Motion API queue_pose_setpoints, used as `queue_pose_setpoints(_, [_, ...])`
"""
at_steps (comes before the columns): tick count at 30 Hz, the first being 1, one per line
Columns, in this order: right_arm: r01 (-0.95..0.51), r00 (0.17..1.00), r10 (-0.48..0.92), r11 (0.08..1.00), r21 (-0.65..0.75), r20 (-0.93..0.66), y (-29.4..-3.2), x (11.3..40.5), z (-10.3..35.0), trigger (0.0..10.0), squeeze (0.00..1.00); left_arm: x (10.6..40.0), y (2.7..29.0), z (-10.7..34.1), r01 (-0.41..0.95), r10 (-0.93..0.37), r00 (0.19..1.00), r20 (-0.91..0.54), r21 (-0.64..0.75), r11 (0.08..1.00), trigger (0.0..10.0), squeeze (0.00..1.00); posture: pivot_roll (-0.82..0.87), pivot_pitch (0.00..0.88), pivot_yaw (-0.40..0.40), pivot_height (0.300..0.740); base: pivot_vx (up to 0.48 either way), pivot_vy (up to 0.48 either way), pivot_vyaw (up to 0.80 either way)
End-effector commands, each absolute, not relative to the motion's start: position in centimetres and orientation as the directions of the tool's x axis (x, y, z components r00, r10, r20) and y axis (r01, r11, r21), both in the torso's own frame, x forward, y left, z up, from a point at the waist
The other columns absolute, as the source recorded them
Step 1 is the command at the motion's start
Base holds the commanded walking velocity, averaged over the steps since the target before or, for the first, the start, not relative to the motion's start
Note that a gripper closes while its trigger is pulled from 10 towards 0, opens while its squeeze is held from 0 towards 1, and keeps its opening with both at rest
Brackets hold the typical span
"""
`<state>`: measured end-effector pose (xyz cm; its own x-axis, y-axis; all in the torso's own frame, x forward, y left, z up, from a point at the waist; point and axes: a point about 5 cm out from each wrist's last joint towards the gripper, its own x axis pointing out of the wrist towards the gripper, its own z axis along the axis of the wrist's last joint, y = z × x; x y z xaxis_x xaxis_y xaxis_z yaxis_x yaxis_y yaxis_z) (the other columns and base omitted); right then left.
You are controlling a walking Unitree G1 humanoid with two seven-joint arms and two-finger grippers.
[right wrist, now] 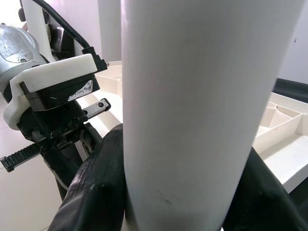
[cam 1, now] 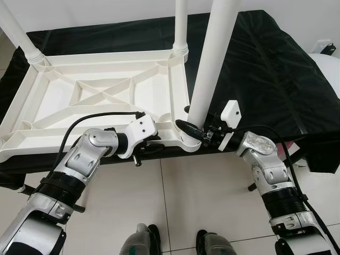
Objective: Building children table
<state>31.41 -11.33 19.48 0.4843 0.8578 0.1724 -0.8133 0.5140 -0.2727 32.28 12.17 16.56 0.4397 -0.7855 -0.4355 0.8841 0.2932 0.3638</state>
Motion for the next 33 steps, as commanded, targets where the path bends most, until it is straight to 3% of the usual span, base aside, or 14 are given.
queue_pose_setpoints(1, [-0.824,0.494,0.86,0.51,-0.245,0.13,-11.5,31.2,18.1,10.0,0.0,32.0,11.6,17.7,0.912,-0.827,0.351,-0.44,0.361,0.195,10.0,0.0,-0.12,0.2,0.08,0.74,0.0,0.0,0.0])
queue_pose_setpoints(19, [-0.82,0.519,0.837,0.545,-0.175,0.171,-10.8,31.2,17.7,10.0,0.0,31.9,11.7,17.8,0.912,-0.827,0.353,-0.438,0.359,0.199,10.0,0.0,-0.11,0.202,0.079,0.74,0.0,0.0,0.0])
queue_pose_setpoints(33, [-0.839,0.485,0.862,0.506,-0.2,0.145,-10.4,30.4,17.2,10.0,0.0,31.9,11.7,17.9,0.911,-0.828,0.354,-0.435,0.36,0.201,10.0,0.0,-0.12,0.198,0.079,0.74,0.0,0.0,0.0])
